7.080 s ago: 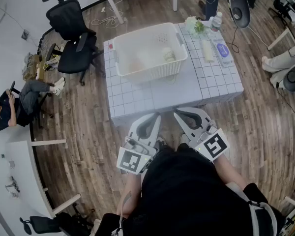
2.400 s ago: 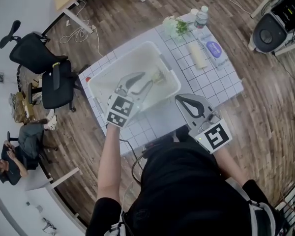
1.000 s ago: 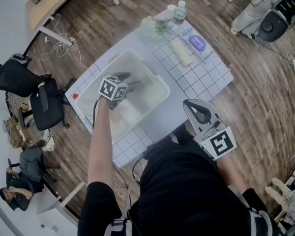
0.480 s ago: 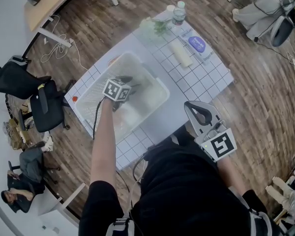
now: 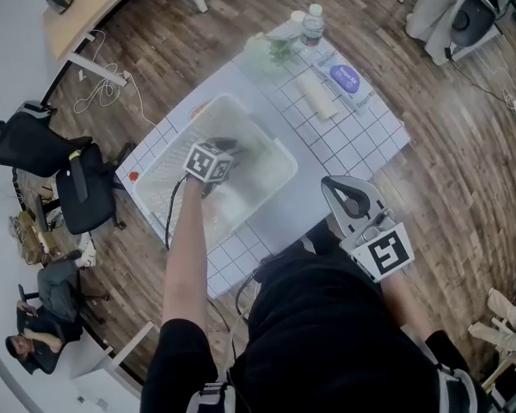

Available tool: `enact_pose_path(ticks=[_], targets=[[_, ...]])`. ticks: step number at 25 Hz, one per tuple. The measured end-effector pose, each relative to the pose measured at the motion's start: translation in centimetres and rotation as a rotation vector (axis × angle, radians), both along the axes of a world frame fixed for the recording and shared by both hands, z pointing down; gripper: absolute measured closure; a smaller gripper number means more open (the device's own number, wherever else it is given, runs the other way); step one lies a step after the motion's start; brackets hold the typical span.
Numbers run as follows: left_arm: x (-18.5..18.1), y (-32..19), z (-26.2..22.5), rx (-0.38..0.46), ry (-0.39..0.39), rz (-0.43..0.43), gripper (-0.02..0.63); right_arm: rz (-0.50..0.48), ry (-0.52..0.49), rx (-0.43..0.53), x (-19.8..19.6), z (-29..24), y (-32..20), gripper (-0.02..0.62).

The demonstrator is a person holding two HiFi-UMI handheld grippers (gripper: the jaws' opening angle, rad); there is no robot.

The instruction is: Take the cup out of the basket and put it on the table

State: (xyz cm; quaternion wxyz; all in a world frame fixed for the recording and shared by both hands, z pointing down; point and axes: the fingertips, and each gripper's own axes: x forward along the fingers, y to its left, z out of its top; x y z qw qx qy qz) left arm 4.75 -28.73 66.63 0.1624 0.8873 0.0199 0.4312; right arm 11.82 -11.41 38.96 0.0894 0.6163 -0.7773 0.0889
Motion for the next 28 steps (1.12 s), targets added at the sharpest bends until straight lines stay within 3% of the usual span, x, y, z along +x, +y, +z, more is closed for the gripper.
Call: enact_pose_path(ticks=[17,21,28], targets=[[-0.5,1.3,-2.6,-0.035,0.113,0.001,0.556,-0.018,0.003,0.01,-0.6,-0.2,0.4,0.58],[-0.8,1.0,-3.6,-0.035,0.139,-0.024,0.588,-0.026,0.004,0.011,-0.8,-0.3,0.6,0.58],[-1.4,0.3,-4.9,-0.02,0.164,-0.077,0.589,-0.048,0.004,0.032,-1.0,-0.8,0.7,0.58]])
